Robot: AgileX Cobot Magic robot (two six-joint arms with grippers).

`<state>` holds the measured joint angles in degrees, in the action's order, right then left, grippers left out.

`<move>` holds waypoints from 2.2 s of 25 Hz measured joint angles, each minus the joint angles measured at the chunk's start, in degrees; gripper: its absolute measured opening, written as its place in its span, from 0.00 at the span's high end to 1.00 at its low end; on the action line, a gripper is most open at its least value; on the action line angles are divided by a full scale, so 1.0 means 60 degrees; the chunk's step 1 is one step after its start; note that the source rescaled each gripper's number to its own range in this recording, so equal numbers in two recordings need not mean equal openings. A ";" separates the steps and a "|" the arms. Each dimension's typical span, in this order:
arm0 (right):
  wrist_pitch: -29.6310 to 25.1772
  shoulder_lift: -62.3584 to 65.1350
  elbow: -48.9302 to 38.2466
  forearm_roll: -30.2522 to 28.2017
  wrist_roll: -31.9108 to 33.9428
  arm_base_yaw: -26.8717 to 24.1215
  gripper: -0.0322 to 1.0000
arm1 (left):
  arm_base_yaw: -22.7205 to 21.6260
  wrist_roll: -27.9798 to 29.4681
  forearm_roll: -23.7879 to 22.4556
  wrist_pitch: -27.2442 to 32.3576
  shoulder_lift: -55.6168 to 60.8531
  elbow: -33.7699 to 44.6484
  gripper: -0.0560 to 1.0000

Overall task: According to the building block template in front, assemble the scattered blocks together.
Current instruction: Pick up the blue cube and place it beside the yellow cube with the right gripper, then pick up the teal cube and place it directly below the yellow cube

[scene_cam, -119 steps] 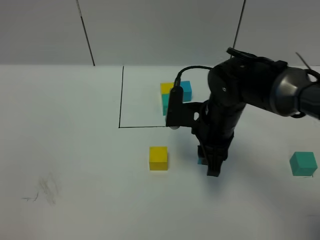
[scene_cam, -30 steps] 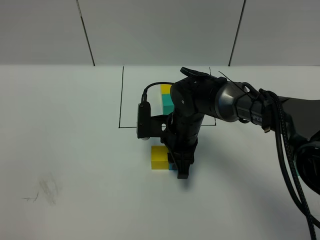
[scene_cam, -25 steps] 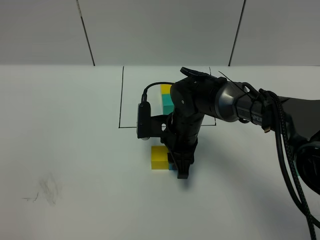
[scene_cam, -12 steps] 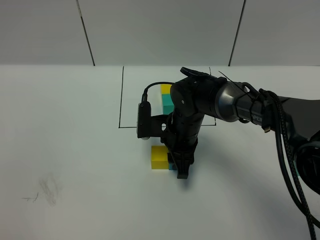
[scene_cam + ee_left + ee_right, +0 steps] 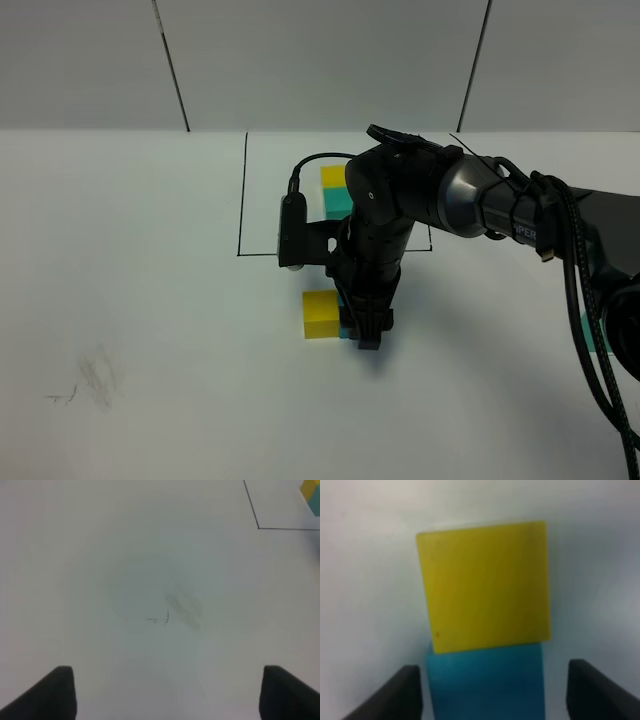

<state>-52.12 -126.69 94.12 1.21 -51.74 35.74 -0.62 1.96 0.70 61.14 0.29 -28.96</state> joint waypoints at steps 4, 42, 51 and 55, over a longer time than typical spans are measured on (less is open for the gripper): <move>-0.0203 0.0183 0.0000 -0.0059 0.0617 0.0000 0.22 | 0.0000 0.0000 0.0000 0.0000 0.0000 0.0000 0.24; 0.1592 0.5580 -0.5709 -0.2962 1.1829 -0.3837 0.14 | 0.0000 0.0000 0.0000 0.0000 0.0000 0.0000 0.24; 0.2003 0.5621 -0.5709 -0.2251 1.0469 -0.5000 0.14 | 0.0000 0.0008 0.0000 0.0000 0.0000 0.0000 0.24; 0.2035 0.5459 -0.5709 -0.2029 0.9987 -0.5300 0.14 | 0.0000 0.0008 0.0000 0.0000 0.0000 0.0000 0.24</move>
<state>-39.91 -93.94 59.87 -10.96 8.18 3.93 -0.62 2.01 0.70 61.14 0.29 -28.96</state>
